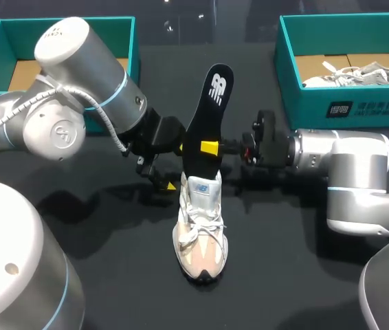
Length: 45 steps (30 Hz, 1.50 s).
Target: Take the shoe out of the shoebox, open the shoe tongue, remove and reinsert the insole, then place the shoe into the shoebox
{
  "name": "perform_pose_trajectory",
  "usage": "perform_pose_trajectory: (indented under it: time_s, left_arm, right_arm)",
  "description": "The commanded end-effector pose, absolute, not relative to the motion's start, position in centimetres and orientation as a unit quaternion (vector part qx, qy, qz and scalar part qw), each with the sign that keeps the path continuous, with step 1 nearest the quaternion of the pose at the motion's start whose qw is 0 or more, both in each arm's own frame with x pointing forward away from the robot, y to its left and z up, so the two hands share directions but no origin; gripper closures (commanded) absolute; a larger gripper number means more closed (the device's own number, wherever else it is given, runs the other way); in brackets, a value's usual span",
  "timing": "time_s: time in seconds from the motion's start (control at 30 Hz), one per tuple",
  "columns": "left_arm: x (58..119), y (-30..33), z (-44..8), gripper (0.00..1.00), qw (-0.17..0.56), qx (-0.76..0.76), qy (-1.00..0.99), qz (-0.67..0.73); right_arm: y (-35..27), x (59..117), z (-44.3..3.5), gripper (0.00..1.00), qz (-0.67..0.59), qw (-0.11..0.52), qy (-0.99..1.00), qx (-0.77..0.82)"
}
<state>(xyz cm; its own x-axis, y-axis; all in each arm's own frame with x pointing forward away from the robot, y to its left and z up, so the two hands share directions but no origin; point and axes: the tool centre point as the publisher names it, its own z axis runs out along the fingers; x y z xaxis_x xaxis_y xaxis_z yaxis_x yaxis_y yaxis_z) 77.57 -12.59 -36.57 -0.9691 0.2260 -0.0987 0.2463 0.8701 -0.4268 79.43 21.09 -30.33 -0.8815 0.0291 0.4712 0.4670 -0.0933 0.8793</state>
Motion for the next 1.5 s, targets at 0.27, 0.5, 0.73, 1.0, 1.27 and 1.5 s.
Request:
perform_pose_trajectory:
  time_s: [0.27,0.5,0.73,1.0,1.27,1.5]
  left_arm:
    - [77.6,-12.6,-36.6,0.00,0.023,0.123,0.967,-0.224]
    - [77.6,-12.6,-36.6,0.00,0.023,0.123,0.967,-0.224]
    - [77.6,-12.6,-36.6,0.00,0.023,0.123,0.967,-0.224]
    - [77.6,-12.6,-36.6,0.00,0.023,0.123,0.967,-0.224]
    - [77.6,-12.6,-36.6,0.00,0.023,0.123,0.967,-0.224]
    - [77.6,-12.6,-36.6,0.00,0.023,0.123,0.967,-0.224]
  right_arm:
    - [21.0,79.5,-30.9,1.00,-0.702,0.170,-0.662,-0.198]
    - [21.0,79.6,-31.3,1.00,-0.693,0.185,-0.665,-0.209]
    - [21.1,79.3,-31.8,1.00,-0.687,0.197,-0.665,-0.216]
    - [21.5,79.0,-32.3,1.00,-0.678,0.217,-0.664,-0.228]
    - [21.7,78.6,-32.6,1.00,-0.659,0.240,-0.662,-0.264]
    - [22.1,78.2,-32.6,1.00,-0.647,0.248,-0.665,-0.279]
